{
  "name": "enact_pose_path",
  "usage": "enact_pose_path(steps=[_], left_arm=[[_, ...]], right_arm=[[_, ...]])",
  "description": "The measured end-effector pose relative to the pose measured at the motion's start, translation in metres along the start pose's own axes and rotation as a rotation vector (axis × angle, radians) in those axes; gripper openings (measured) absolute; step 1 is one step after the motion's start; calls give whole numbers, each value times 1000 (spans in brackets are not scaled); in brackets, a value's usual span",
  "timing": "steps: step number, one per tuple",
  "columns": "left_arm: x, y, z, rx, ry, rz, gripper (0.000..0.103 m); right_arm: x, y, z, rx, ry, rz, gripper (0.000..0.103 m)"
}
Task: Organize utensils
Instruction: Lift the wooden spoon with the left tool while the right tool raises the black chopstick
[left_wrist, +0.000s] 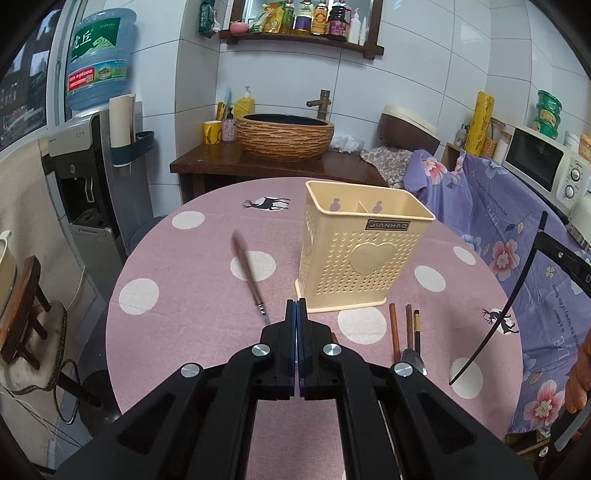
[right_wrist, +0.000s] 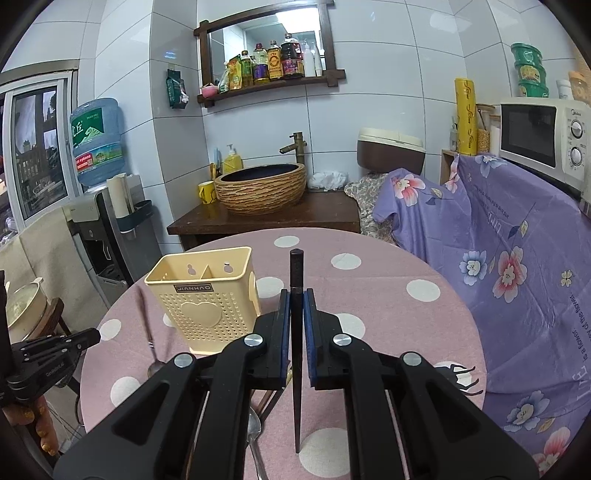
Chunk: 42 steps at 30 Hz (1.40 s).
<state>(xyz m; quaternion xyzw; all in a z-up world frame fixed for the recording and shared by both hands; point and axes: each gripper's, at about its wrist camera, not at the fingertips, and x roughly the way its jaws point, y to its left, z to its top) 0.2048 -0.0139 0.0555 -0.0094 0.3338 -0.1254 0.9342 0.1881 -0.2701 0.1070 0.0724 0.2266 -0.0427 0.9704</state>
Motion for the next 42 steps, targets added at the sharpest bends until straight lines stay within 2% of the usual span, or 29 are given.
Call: enact_pose_path(steps=[7, 8, 9, 11, 14, 17, 25, 28, 29, 31, 33, 39, 42], left_arm=[[9, 30, 8, -56, 3, 59, 3], [12, 37, 11, -73, 7, 80, 10], [18, 44, 13, -84, 15, 102, 29], [36, 58, 18, -115, 56, 129, 51], [66, 70, 21, -135, 121, 150, 51], [102, 77, 25, -144, 175, 214, 51], [173, 77, 22, -158, 289, 285, 47], [187, 75, 21, -148, 306, 329, 47], [187, 76, 22, -155, 289, 334, 46], [191, 76, 26, -157, 288, 327, 36], [195, 73, 29, -134, 290, 326, 20], [201, 72, 34, -136, 287, 336, 16], [193, 71, 32, -164, 274, 300, 16]], right_arm=[[1, -4, 0, 15, 4, -5, 8], [1, -5, 0, 17, 4, -4, 8], [1, -5, 0, 19, 5, -2, 8], [0, -5, 0, 19, 4, 0, 8], [-1, -4, -1, 17, 1, -5, 8], [-2, -6, -1, 26, 1, -8, 8], [-7, -5, -4, 30, -6, -12, 8], [-9, -3, -5, 22, -12, -14, 8], [-9, -3, -5, 23, -12, -12, 8], [-10, -3, -6, 26, -12, -8, 8], [-10, -4, -6, 29, -12, -6, 8], [-12, -5, -7, 35, -14, -3, 8], [-13, -5, -7, 36, -14, 0, 8]])
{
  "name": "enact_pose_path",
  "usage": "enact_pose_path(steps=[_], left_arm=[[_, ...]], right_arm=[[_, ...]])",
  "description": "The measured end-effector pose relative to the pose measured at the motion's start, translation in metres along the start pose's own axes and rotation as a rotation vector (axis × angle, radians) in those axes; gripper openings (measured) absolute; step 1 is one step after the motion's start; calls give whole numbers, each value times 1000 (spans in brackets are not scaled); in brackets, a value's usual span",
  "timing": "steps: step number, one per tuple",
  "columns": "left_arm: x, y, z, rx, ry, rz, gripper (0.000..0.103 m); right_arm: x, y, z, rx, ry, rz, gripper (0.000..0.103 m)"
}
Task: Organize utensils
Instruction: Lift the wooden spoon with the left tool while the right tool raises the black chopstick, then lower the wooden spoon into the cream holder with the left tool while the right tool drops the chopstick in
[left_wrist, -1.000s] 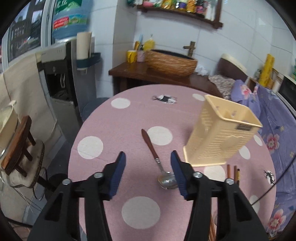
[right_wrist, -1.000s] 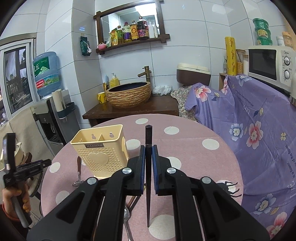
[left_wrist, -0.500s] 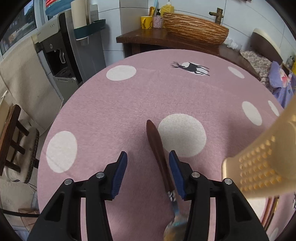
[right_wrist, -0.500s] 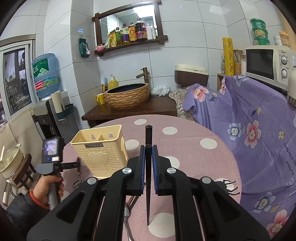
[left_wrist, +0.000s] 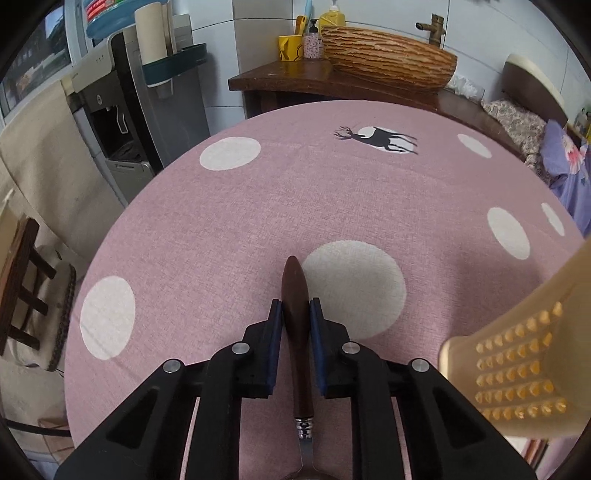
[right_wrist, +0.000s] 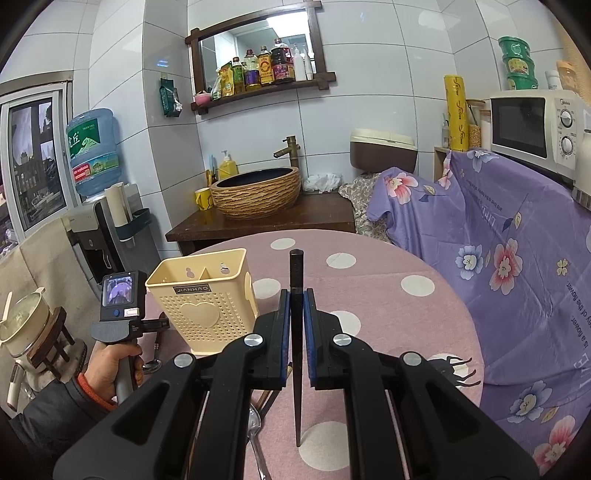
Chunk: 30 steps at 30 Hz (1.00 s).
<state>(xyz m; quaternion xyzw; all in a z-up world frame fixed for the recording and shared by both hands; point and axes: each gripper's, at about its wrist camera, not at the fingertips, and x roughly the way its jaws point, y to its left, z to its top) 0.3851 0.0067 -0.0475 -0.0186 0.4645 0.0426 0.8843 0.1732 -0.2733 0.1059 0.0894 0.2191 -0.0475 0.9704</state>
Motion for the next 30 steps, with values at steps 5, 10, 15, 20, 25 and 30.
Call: enact_pose_path(steps=[5, 10, 15, 20, 25, 30], left_arm=[[-43, 3, -10, 0, -109, -68, 16], [-106, 8, -26, 20, -254, -152, 16], [-140, 7, -39, 49, -324, -193, 16], [-157, 11, -42, 59, -361, -213, 16], [-165, 13, -42, 55, -387, -217, 16], [-178, 15, -36, 59, -412, -232, 15]], right_arm=[[-2, 3, 0, -6, 4, 18, 8], [-5, 5, 1, -22, 1, 26, 8], [-6, 5, 4, -16, 4, 48, 8], [-10, 8, 7, -28, -6, 50, 8], [-11, 11, 10, -36, -5, 59, 8], [-12, 14, 17, -41, -8, 77, 8]])
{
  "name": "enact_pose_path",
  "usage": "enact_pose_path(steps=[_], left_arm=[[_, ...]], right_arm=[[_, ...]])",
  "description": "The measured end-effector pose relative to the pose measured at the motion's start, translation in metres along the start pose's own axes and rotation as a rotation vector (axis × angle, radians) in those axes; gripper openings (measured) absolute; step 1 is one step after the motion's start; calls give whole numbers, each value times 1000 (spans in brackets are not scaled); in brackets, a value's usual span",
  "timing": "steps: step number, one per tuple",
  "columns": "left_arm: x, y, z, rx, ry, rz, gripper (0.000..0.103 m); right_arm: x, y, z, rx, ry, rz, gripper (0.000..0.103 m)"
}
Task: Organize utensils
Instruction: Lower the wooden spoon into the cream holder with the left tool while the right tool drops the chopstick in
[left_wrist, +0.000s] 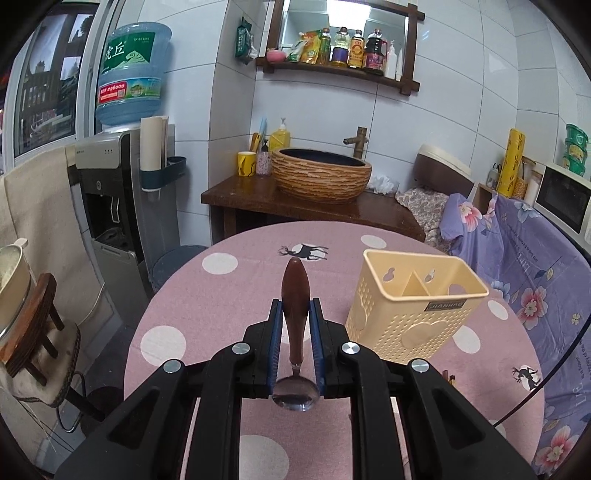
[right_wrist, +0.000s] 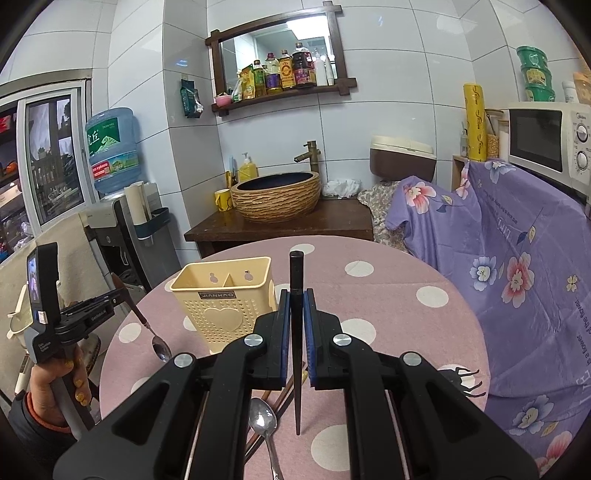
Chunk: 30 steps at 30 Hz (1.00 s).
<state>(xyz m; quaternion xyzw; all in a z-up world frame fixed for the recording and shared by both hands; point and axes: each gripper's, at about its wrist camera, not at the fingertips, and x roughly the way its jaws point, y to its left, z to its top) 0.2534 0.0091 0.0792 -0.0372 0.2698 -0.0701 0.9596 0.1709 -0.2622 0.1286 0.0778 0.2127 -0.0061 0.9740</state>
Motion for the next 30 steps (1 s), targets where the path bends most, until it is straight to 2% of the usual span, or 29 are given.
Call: enact_pose_path(steps=[4, 7, 12, 15, 19, 22, 30], left_arm=[[-14, 3, 19, -22, -5, -45, 15], [-33, 2, 41, -27, -38, -76, 15], [-58, -15, 91, -22, -106, -128, 15], [-63, -33, 113, -6, -133, -141, 15], [-50, -57, 133, -10, -138, -150, 15], [-30, -68, 132, -26, -112, -146, 15], [26, -72, 94, -51, -15, -119, 15]], right_arm=[[-2, 7, 16, -13, -5, 41, 8], [-7, 16, 38, -21, -34, 74, 8], [-9, 34, 94, -9, -105, 125, 8], [-4, 46, 125, 3, -160, 123, 8], [14, 62, 153, 15, -208, 90, 8], [33, 66, 155, 17, -205, 55, 8], [92, 62, 116, 27, -112, 10, 8]])
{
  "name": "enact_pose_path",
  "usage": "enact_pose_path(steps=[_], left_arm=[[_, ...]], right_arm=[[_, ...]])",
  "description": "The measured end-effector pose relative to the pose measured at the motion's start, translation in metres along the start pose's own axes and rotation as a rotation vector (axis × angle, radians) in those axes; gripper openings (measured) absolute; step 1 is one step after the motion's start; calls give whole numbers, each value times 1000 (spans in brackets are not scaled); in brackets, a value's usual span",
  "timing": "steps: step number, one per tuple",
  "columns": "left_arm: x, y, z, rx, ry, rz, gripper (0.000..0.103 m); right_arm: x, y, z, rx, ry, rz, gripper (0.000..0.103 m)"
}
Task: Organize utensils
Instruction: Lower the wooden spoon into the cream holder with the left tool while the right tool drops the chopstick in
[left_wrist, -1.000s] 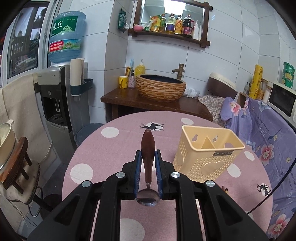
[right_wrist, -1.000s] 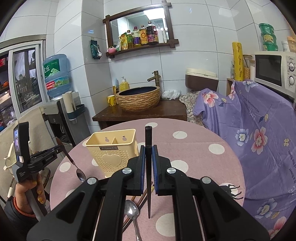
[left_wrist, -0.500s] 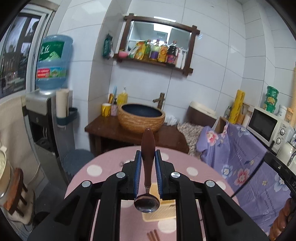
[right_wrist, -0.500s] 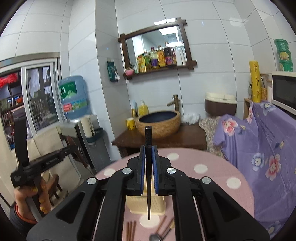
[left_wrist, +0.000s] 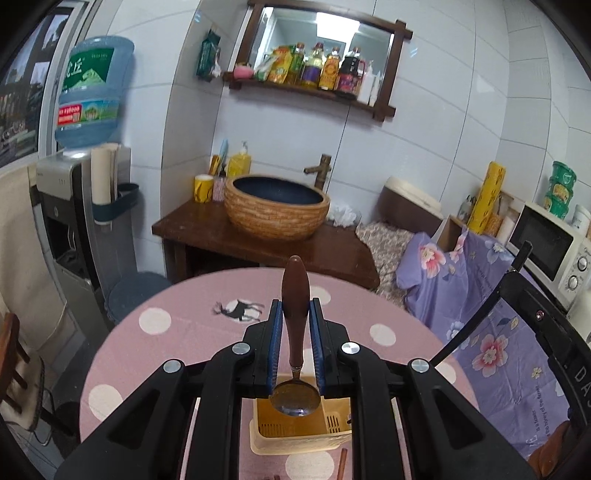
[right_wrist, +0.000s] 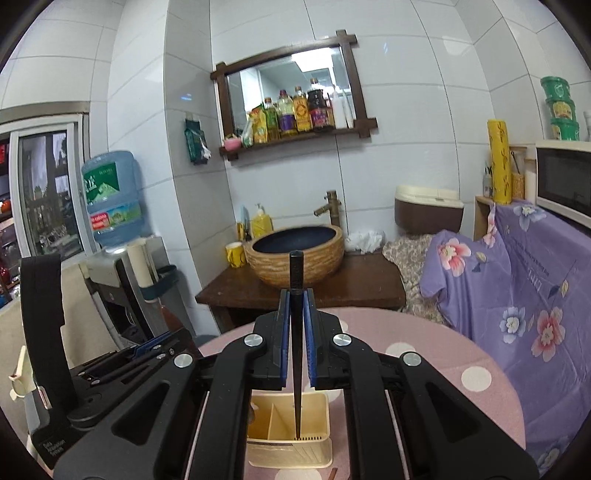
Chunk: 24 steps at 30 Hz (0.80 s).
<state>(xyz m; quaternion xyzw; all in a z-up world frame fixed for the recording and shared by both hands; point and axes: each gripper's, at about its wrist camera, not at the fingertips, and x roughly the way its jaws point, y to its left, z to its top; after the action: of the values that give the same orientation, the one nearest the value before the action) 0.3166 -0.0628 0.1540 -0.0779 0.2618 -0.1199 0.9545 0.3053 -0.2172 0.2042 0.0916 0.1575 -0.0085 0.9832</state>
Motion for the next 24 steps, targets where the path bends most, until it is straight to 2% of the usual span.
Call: enact_pose_path(steps=[12, 20, 24], left_arm=[[38, 7, -45, 43, 137, 38, 15], [52, 7, -58, 54, 188, 55, 15], [52, 5, -60, 71, 184, 64, 15]], right_arm=[[35, -11, -44, 7, 130, -16, 8], [39, -17, -52, 12, 139, -23, 8], [39, -20, -53, 18, 137, -19, 8]])
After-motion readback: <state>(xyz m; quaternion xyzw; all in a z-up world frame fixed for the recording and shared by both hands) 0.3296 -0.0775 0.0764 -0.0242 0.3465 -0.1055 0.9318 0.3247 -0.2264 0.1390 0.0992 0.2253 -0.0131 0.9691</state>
